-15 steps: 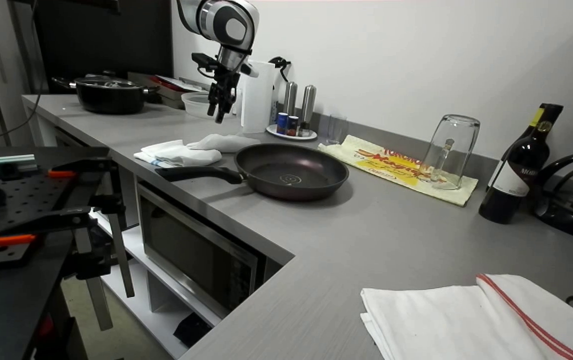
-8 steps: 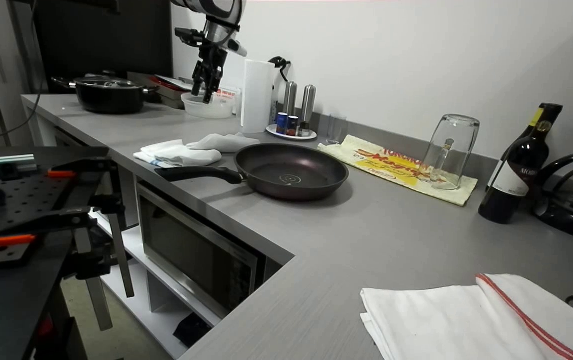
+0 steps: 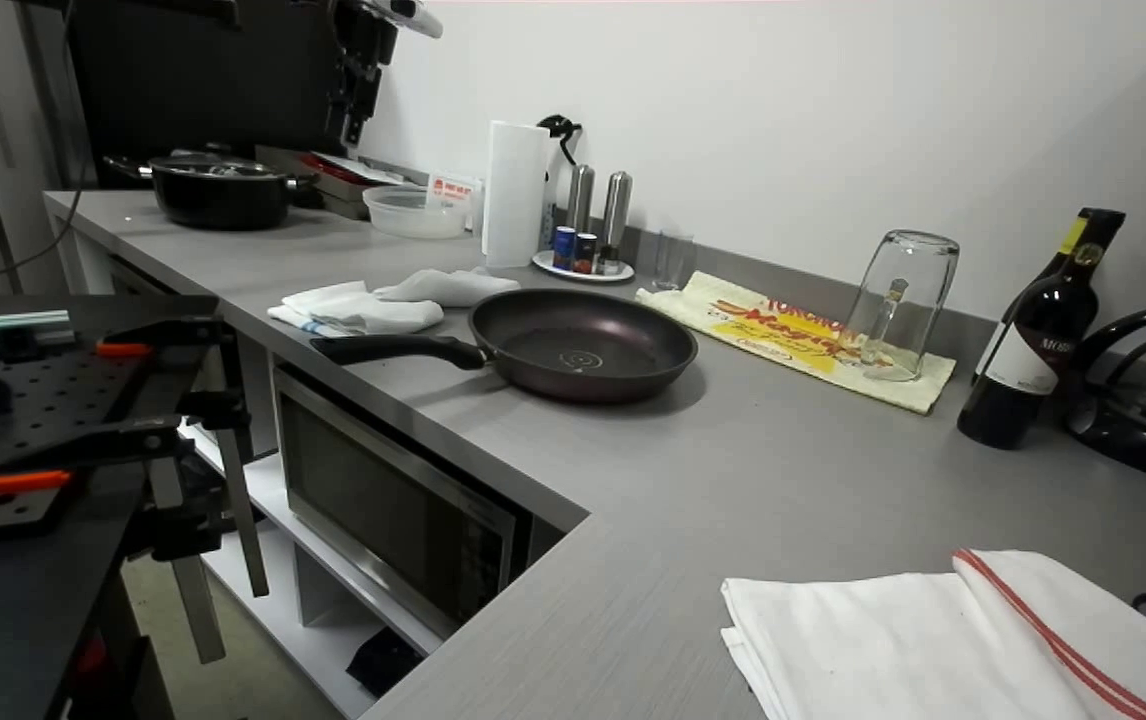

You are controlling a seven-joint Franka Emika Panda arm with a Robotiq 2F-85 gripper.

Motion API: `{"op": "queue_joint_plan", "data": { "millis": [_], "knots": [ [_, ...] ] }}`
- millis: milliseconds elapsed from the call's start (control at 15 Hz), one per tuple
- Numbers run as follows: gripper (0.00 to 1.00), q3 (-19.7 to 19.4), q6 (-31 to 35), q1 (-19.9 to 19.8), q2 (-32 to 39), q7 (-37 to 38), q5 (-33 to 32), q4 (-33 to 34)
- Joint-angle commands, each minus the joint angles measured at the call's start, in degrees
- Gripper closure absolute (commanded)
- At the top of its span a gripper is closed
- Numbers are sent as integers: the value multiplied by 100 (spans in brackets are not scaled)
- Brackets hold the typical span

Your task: Wipe the black pan with the white and blue towel on the left

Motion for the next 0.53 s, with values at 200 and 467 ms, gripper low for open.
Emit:
{"op": "queue_joint_plan", "data": {
  "millis": [200, 467],
  "knots": [
    [0, 64, -101, -329, -2245, 287, 548, -1908],
    [0, -40, -393, -818, -3520, 473, 113, -2792]
  ]
}}
